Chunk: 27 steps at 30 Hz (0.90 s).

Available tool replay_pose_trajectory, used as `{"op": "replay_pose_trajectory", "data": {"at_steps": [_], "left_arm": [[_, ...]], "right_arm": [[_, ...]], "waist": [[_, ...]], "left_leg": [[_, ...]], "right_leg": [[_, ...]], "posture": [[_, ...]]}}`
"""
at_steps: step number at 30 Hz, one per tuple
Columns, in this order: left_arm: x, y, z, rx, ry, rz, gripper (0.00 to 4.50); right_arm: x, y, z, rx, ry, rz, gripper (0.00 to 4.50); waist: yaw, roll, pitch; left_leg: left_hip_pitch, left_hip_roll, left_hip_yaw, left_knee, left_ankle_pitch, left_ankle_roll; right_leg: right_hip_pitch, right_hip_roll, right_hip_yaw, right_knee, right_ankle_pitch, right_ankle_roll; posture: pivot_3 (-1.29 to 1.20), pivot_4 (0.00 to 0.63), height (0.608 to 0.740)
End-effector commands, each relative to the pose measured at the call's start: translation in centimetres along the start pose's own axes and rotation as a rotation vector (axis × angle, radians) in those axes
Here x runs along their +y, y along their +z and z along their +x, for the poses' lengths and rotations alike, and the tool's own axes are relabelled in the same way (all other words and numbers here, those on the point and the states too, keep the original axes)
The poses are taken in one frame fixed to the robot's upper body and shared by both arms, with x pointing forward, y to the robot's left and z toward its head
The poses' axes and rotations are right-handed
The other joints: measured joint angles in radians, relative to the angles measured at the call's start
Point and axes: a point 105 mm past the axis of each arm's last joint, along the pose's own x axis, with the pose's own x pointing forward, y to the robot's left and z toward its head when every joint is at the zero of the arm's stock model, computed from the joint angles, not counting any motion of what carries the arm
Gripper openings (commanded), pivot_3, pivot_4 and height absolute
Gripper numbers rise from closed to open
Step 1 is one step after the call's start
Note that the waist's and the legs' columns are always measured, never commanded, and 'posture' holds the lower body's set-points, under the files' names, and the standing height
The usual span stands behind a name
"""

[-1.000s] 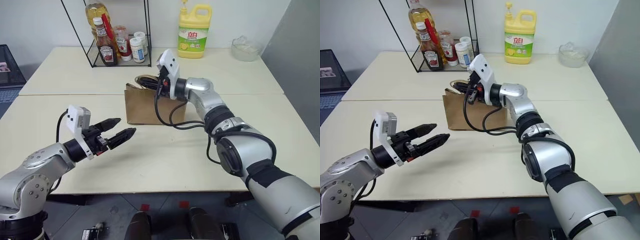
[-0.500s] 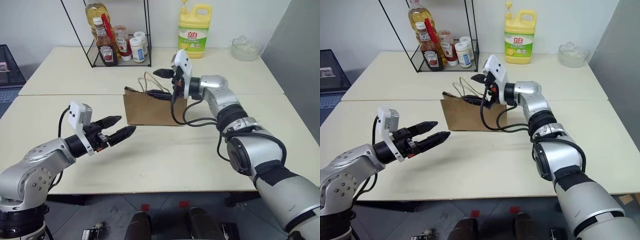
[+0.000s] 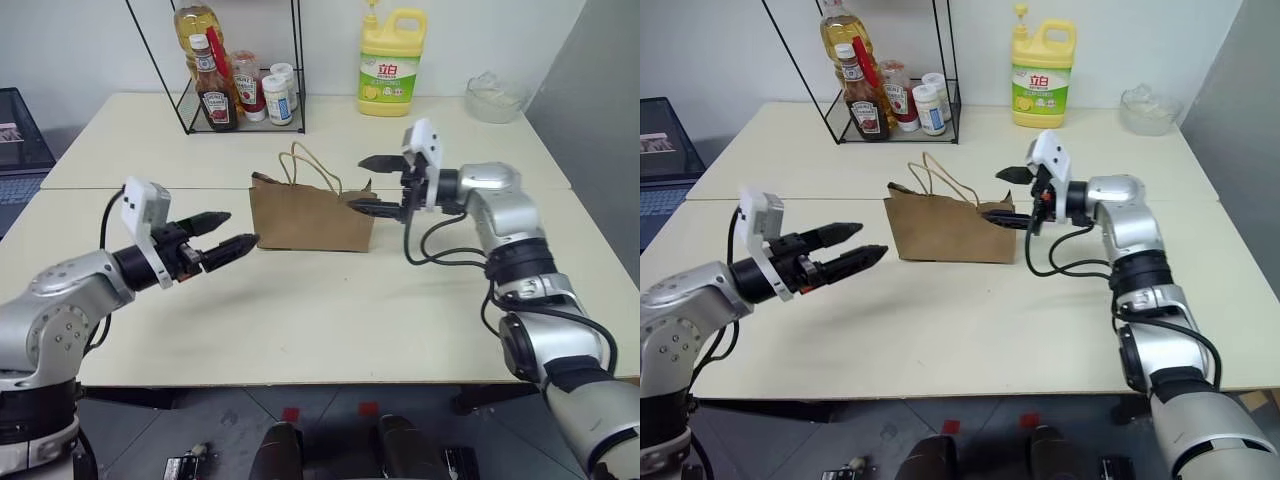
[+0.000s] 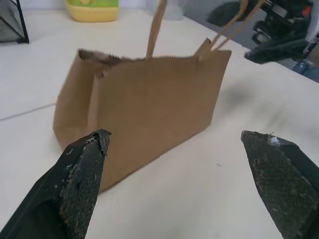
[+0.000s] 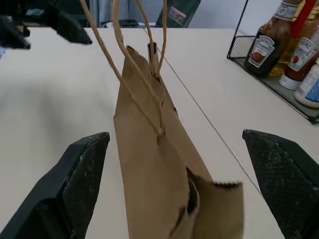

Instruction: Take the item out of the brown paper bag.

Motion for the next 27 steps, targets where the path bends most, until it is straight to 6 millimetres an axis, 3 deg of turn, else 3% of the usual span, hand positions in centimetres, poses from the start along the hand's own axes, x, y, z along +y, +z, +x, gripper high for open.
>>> {"op": "replay_pose_trajectory", "data": {"at_steps": [1,7,11,16,22,27], "left_arm": [[1.7,2.6,0.5,-0.046,0.036,0.119,4.5],[5.1,5.5,4.0,-0.074,0.114,0.308,4.5],[6.0,5.8,7.0,-0.057,0.109,0.402,4.5],[7.0,6.0,9.8,-0.015,0.146,0.545,4.5],[6.8,5.6,11.4,0.04,0.114,0.654,4.5],[5.1,4.6,10.8,0.126,-0.076,0.637,4.5]], "right_arm": [[0.7,1.6,-2.4,-0.027,-0.071,-0.021,4.49],[4.4,1.2,-3.9,-0.033,-0.184,0.074,4.49],[6.6,0.6,-3.5,-0.038,-0.237,0.139,4.49],[7.4,-0.2,-3.9,-0.02,-0.317,0.189,4.49],[7.6,-0.5,-4.2,-0.017,-0.364,0.214,4.49],[7.6,-1.4,-4.6,0.002,-0.378,0.221,4.49]], "waist": [[0.001,0.0,0.0],[0.017,0.0,0.0],[0.018,0.0,0.0],[0.022,0.0,0.0],[0.021,-0.001,0.0],[0.021,-0.001,0.0]], "left_leg": [[0.0,0.0,0.0,0.0,0.0,0.0],[0.0,0.0,-0.001,0.0,0.0,0.0],[0.0,0.0,0.0,0.001,0.0,0.0],[-0.001,-0.001,-0.001,0.001,0.0,0.001],[-0.002,-0.001,-0.001,0.001,0.0,0.001],[-0.002,-0.001,-0.001,0.001,0.0,0.001]], "right_leg": [[0.0,0.0,0.0,0.0,0.0,0.0],[0.0,0.001,-0.001,0.0,0.0,0.0],[0.0,0.001,0.0,0.0,0.0,0.0],[0.0,0.001,0.0,0.0,0.0,0.0],[-0.001,0.001,0.0,0.0,0.0,0.0],[-0.001,0.002,0.0,0.0,0.0,0.0]], "posture": [[0.0,0.15,0.74],[0.0,0.15,0.74],[0.0,0.15,0.74],[0.0,0.15,0.74],[0.0,0.15,0.74],[0.0,0.15,0.74]]}}
